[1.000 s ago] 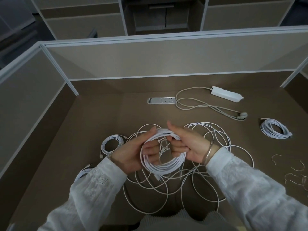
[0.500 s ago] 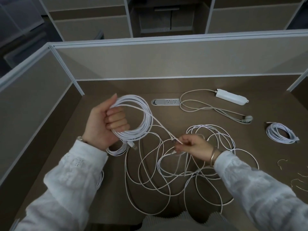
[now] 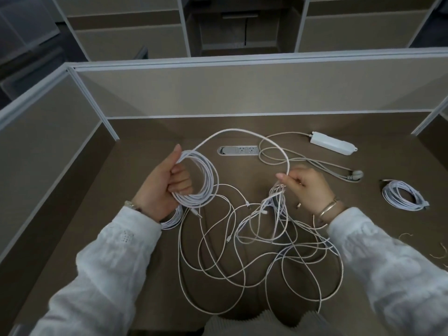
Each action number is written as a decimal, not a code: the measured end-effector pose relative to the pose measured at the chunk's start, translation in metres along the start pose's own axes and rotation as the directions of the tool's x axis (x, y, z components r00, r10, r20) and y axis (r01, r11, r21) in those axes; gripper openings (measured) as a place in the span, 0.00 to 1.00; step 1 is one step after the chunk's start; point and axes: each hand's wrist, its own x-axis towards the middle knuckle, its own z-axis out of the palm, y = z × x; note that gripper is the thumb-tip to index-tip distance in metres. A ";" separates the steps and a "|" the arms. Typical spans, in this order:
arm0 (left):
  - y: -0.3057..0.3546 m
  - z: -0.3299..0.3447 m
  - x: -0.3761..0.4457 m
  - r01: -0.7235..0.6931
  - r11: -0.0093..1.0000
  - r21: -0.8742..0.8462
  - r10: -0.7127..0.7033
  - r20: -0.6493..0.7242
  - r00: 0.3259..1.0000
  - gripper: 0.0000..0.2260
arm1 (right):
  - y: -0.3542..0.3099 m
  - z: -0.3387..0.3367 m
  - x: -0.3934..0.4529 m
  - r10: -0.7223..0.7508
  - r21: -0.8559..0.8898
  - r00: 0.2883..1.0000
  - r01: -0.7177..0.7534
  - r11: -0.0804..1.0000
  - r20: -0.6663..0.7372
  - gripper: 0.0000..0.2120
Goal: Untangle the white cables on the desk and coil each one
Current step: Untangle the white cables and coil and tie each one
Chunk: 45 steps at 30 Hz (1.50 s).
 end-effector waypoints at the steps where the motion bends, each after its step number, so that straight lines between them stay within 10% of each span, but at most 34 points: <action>1: -0.004 0.001 0.002 0.001 1.000 0.003 -0.001 -0.007 1.000 0.24 | -0.008 -0.004 0.003 -0.024 0.027 0.999 0.025 0.999 -0.027 0.21; 8: -0.025 0.012 0.010 -0.091 0.973 0.210 0.108 -0.072 0.992 0.21 | -0.064 -0.037 0.011 -0.003 0.335 0.996 0.033 0.942 -0.090 0.22; 14: -0.059 0.047 0.009 -0.131 0.843 0.522 0.196 -0.070 0.978 0.11 | -0.100 -0.039 0.011 0.176 0.745 0.983 -0.160 0.648 0.058 0.10; 28: -0.125 0.045 0.045 -0.113 0.452 0.885 0.128 0.061 0.990 0.10 | -0.128 -0.062 0.030 0.300 0.918 0.897 -0.375 0.127 0.325 0.14; 34: -0.113 0.019 0.041 0.225 0.837 0.498 -0.143 -0.199 0.970 0.12 | -0.096 -0.068 0.031 0.318 0.646 0.913 -0.407 0.646 0.257 0.16; 39: -0.063 -0.010 0.028 0.354 0.924 0.146 -0.366 0.066 0.928 0.13 | -0.042 -0.059 0.035 0.390 0.359 0.921 -0.359 0.861 -0.014 0.09; 45: -0.023 -0.034 0.007 0.258 0.966 -0.025 -0.240 0.293 0.925 0.08 | -0.009 -0.048 0.014 0.301 -0.011 0.936 -0.308 0.951 -0.183 0.02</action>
